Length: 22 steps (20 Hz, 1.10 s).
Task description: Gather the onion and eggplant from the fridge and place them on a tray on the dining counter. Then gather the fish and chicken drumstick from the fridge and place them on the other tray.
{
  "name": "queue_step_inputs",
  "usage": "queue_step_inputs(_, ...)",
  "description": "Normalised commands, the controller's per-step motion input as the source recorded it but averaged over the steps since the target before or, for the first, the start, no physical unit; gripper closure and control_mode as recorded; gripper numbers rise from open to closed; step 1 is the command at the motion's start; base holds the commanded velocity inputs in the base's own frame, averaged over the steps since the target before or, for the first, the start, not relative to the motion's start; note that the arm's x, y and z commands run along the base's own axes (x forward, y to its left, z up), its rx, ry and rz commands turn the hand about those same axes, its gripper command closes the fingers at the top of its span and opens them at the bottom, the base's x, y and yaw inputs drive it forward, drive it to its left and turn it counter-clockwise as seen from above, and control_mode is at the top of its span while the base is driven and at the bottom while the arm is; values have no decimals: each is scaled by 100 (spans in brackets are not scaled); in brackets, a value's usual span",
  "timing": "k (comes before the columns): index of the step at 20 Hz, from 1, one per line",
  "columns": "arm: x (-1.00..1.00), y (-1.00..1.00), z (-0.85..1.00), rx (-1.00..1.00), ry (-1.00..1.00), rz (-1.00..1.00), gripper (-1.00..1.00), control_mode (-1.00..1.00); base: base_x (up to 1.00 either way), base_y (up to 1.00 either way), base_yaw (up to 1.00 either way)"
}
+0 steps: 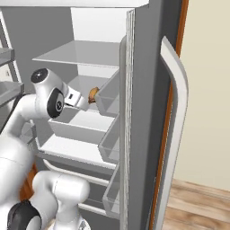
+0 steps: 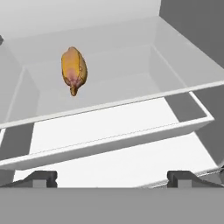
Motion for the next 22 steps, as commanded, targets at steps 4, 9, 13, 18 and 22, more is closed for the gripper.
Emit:
queue_step_inputs(4,97,0,0,-1,-1,7,-100,-100,0,0,0)
queue_step_inputs(9,86,8,-16,-9,0,5,-100,-100,0,0,0)
queue_step_inputs(13,60,28,-41,-16,0,0,-100,-100,0,0,0)
queue_step_inputs(18,34,12,-39,-7,-6,0,-100,-100,0,0,0)
queue_step_inputs(22,21,-2,-17,0,-13,0,-100,-100,0,0,0)
